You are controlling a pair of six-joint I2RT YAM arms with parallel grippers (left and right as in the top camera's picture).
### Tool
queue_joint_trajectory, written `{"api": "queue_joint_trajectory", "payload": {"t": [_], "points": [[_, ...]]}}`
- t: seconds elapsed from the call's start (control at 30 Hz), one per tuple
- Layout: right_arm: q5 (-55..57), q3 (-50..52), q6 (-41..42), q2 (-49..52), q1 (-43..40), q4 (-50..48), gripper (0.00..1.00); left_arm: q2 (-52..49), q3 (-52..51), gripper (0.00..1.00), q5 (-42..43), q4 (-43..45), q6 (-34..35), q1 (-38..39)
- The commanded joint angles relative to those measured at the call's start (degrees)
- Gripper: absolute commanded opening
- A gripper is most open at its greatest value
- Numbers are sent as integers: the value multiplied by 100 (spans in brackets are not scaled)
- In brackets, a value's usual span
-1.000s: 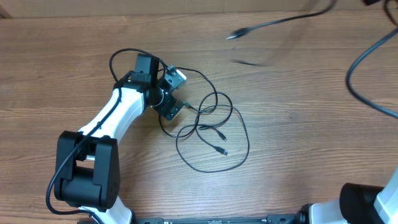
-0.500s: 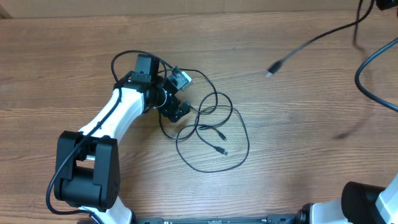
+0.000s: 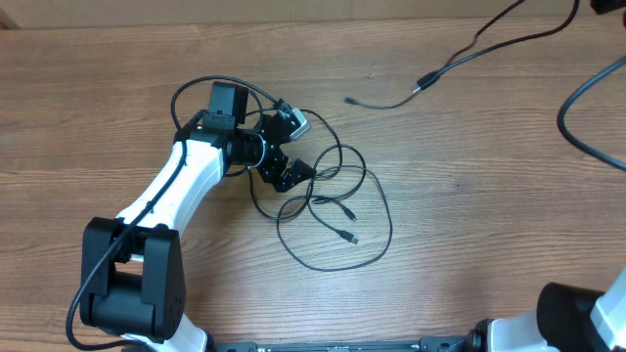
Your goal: Untangle cables
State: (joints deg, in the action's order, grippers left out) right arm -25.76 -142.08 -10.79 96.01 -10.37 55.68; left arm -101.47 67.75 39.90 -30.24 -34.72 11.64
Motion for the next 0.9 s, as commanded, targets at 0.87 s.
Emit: {"api": "queue_joint_trajectory", "payload": {"t": [0.87], "points": [[-1338, -76, 822, 1561, 629, -2168, 4, 140, -9, 100, 138, 7, -44, 39]]}}
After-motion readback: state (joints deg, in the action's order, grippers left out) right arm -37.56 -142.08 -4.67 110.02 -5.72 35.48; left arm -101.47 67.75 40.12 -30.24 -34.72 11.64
